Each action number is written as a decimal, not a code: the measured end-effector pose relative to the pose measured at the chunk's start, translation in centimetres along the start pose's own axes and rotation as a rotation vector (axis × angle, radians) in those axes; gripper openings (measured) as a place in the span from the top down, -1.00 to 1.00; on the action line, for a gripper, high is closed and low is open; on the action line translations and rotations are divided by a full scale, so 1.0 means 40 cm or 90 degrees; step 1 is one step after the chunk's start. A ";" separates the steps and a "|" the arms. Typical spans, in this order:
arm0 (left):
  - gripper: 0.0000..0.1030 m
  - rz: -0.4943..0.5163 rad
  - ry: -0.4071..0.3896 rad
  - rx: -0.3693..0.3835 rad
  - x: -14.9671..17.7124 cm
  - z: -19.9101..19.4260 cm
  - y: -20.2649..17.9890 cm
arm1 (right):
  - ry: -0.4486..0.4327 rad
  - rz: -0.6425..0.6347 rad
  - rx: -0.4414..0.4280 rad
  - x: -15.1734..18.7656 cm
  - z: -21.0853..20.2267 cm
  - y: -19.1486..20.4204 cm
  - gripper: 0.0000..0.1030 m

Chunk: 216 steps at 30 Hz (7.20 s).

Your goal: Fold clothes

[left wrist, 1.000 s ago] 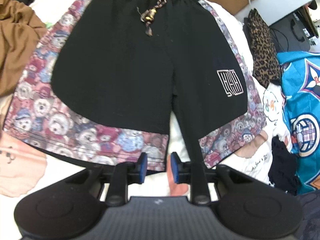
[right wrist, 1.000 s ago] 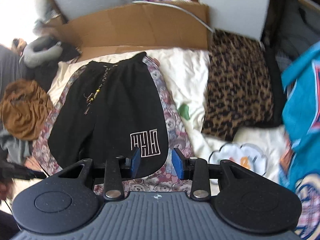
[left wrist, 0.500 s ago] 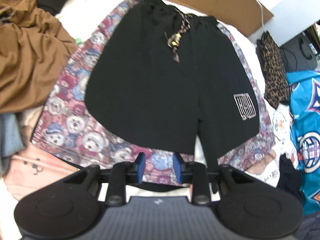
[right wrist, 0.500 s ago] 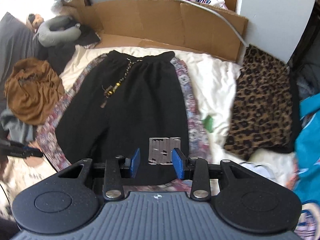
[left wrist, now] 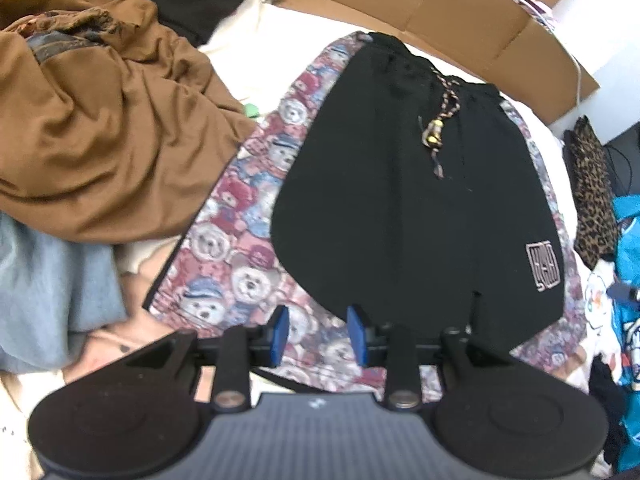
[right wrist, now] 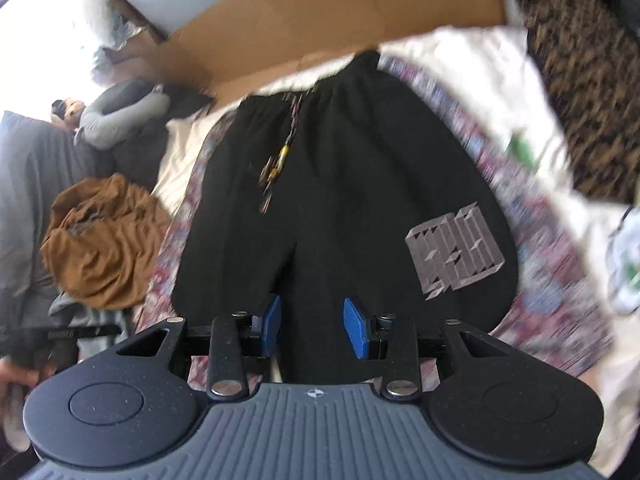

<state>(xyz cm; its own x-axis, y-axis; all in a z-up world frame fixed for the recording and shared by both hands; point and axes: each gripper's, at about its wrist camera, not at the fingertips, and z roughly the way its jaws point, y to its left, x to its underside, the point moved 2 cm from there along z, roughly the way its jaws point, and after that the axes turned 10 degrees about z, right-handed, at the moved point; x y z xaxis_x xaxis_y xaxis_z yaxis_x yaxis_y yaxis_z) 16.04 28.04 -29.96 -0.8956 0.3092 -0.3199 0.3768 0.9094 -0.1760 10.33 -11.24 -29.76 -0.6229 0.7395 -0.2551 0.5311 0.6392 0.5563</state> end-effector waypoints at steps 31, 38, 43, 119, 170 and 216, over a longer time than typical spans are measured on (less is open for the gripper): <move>0.07 -0.018 0.025 -0.136 0.068 0.206 0.258 | 0.190 0.028 -0.011 0.318 0.390 0.081 0.18; 0.47 -0.037 0.025 -0.108 0.078 0.199 0.280 | 0.200 0.105 -0.039 0.324 0.414 0.077 0.20; 0.85 -0.047 0.032 -0.097 0.073 0.157 0.288 | 0.214 0.107 -0.031 0.312 0.418 0.080 0.95; 0.67 0.182 0.057 -0.031 0.095 0.302 -0.275 | 0.125 0.049 0.194 0.239 0.276 -0.164 0.92; 0.41 0.022 0.028 -0.176 0.164 -0.192 -0.143 | -0.127 0.043 0.080 0.104 -0.258 -0.015 0.12; 0.28 0.032 -0.083 -0.155 -0.369 0.140 -0.063 | -0.152 0.069 0.141 -0.312 0.037 -0.260 0.11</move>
<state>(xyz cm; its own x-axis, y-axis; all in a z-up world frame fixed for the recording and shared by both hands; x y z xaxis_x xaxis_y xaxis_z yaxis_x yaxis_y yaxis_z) 29.62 19.62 -30.01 -0.8338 0.3312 -0.4417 0.3377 0.9389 0.0667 13.42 -26.79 -33.52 -0.4183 0.8174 -0.3962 0.7153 0.5653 0.4110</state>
